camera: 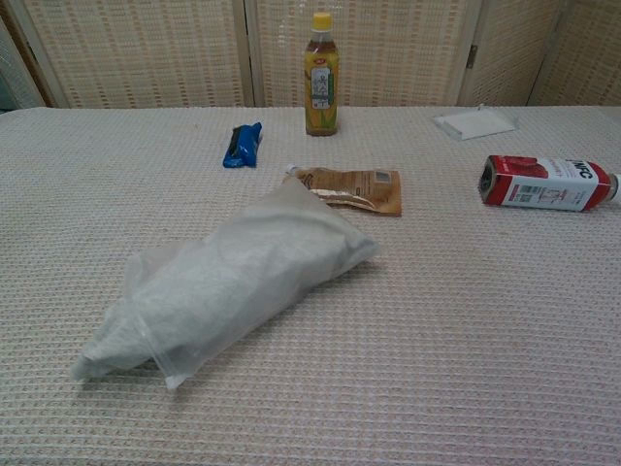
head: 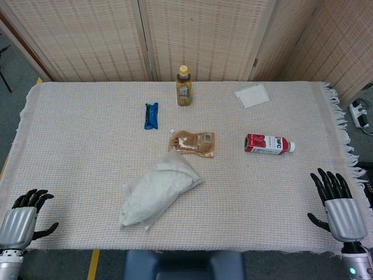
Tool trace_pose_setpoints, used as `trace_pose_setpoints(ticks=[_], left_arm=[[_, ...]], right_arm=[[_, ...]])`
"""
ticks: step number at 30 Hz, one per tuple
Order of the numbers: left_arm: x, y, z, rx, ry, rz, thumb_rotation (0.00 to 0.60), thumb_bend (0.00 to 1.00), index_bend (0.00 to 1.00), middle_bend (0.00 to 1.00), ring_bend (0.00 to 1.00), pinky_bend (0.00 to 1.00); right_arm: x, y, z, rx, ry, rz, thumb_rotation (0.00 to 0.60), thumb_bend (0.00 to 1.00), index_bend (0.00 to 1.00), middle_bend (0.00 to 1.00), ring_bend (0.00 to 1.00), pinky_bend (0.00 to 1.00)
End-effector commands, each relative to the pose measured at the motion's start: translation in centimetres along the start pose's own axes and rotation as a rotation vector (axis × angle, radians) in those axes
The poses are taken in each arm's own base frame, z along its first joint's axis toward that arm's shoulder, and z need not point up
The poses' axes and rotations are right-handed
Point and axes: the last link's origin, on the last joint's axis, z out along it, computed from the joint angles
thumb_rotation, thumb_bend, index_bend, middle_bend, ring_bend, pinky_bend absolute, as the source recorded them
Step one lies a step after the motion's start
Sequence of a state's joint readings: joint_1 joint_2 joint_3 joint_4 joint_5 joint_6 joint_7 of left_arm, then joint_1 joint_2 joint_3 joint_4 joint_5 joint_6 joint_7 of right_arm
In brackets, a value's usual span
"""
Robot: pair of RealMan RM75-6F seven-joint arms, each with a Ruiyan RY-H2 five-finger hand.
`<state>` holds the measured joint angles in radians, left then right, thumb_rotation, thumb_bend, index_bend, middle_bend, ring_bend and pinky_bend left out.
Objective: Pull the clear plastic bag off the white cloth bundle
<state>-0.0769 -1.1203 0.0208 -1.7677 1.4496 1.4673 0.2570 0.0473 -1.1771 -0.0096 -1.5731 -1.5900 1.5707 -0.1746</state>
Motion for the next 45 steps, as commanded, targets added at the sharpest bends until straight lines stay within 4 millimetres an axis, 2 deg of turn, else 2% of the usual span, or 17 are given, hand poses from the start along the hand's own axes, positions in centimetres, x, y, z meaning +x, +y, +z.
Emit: trace_pose_setpoints(ticks=[1,4,5,7,9,10,11,12,16,19,23,26,30,35,45], left_arm=[[-0.3,0.5,-0.2,-0.037,-0.025,-0.023,0.545,0.20,0.30,0.24,0.15,0.23],[-1.5,1.7,-0.7,-0.121,-0.091,-0.064,0.546,0.20,0.30,0.24,0.15,0.26],[-2.0,2.2,-0.9,-0.148,-0.107,-0.078,0.544,0.20,0.29,0.27,0.17,0.30],[-2.9,3.3,-1.2,-0.193,-0.111,-0.130,0.540,0.20,0.30,0.38,0.28,0.47],[-4.3,4.5,-1.5,-0.239,-0.107,-0.188,0.543,0.20,0.35,0.71,0.62,0.78],[-5.0,5.0,-1.8,-0.254,-0.120,-0.218,0.550,0.20,0.37,0.82,0.74,0.87],[-5.6,5.9,-1.9,-0.281,-0.126,-0.262,0.569,0.20,0.42,0.95,0.90,0.97],[-6.1,6.5,-1.9,-0.303,-0.118,-0.279,0.587,0.20,0.47,1.00,0.97,1.00],[-8.4,8.8,-1.7,-0.369,-0.140,-0.238,0.600,0.25,0.52,1.00,1.00,1.00],[-9.5,10.3,-1.2,-0.389,-0.147,-0.228,0.600,0.28,0.49,1.00,1.00,1.00],[-10.2,11.8,-0.3,-0.405,-0.042,-0.238,0.600,0.27,0.44,1.00,1.00,1.00],[-10.5,12.2,-0.2,-0.423,0.015,-0.241,0.600,0.26,0.41,1.00,1.00,1.00],[-10.9,13.0,-0.2,-0.462,0.117,-0.242,0.600,0.25,0.44,1.00,1.00,1.00],[-12.0,13.5,-0.2,-0.478,0.136,-0.253,0.600,0.24,0.49,1.00,1.00,1.00],[-13.5,13.8,1.4,-0.468,0.190,-0.232,0.600,0.25,0.51,1.00,1.00,1.00]], right_arm=[[-0.3,-0.2,0.1,0.005,-0.008,-0.007,0.600,0.05,0.00,0.00,0.00,0.00],[-0.7,-0.6,0.2,0.015,-0.016,-0.019,0.600,0.05,0.00,0.00,0.00,0.00],[-0.8,-0.7,0.3,0.018,-0.018,-0.022,0.600,0.05,0.00,0.00,0.00,0.00],[-1.0,-0.8,0.3,0.021,-0.025,-0.028,0.600,0.05,0.00,0.00,0.00,0.00],[-1.3,-0.9,0.4,0.020,-0.031,-0.036,0.600,0.05,0.00,0.00,0.00,0.00],[-1.4,-1.0,0.5,0.020,-0.033,-0.039,0.600,0.05,0.00,0.00,0.00,0.00],[-1.6,-1.1,0.6,0.020,-0.037,-0.042,0.600,0.05,0.00,0.00,0.00,0.00],[-1.7,-1.1,0.7,0.019,-0.041,-0.046,0.600,0.05,0.00,0.00,0.00,0.00],[-2.2,-1.6,1.0,0.028,-0.052,-0.058,0.600,0.05,0.00,0.00,0.00,0.00],[-2.6,-1.8,1.0,0.040,-0.058,-0.064,0.600,0.05,0.00,0.00,0.00,0.00],[-2.9,-1.8,1.1,0.047,-0.079,-0.071,0.600,0.05,0.00,0.00,0.00,0.00],[-2.9,-1.8,1.1,0.045,-0.088,-0.069,0.600,0.05,0.00,0.00,0.00,0.00],[-2.8,-1.8,1.0,0.049,-0.100,-0.062,0.600,0.05,0.00,0.00,0.00,0.00],[-2.8,-1.8,0.9,0.057,-0.122,-0.052,0.600,0.05,0.00,0.00,0.00,0.00],[-2.5,-1.7,0.7,0.065,-0.153,-0.028,0.600,0.05,0.00,0.00,0.00,0.00]])
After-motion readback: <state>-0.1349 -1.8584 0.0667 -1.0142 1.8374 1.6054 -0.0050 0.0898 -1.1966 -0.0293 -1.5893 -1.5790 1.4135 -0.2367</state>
